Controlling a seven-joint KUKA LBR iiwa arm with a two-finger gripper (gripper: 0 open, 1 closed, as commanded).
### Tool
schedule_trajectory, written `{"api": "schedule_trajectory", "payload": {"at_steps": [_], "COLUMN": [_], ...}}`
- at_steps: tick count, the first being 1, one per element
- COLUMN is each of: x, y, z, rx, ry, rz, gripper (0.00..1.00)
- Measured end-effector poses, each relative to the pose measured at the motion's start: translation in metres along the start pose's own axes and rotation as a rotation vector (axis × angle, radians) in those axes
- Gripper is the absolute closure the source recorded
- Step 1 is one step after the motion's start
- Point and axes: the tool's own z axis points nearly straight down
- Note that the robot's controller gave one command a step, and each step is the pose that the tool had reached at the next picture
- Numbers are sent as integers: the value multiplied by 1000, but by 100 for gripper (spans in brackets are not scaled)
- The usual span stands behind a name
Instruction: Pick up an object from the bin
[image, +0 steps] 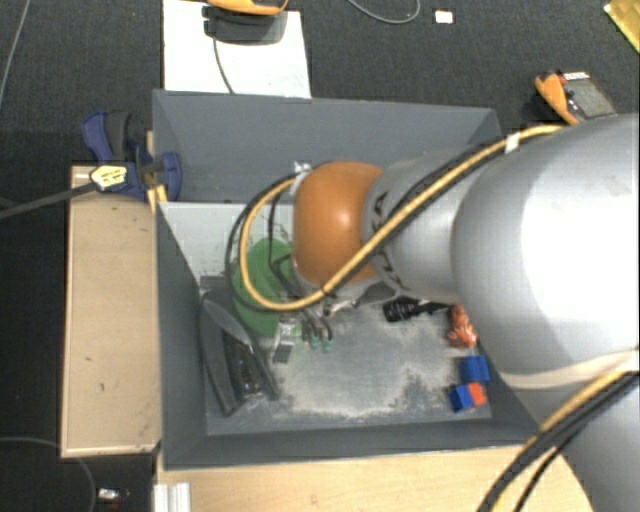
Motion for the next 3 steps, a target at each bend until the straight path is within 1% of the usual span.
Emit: {"api": "schedule_trajectory", "payload": {"at_steps": [3], "x": [2], "y": [-2], "z": [-84], "rx": [-1], "ry": [-4], "rz": [-4], "gripper": [100]}}
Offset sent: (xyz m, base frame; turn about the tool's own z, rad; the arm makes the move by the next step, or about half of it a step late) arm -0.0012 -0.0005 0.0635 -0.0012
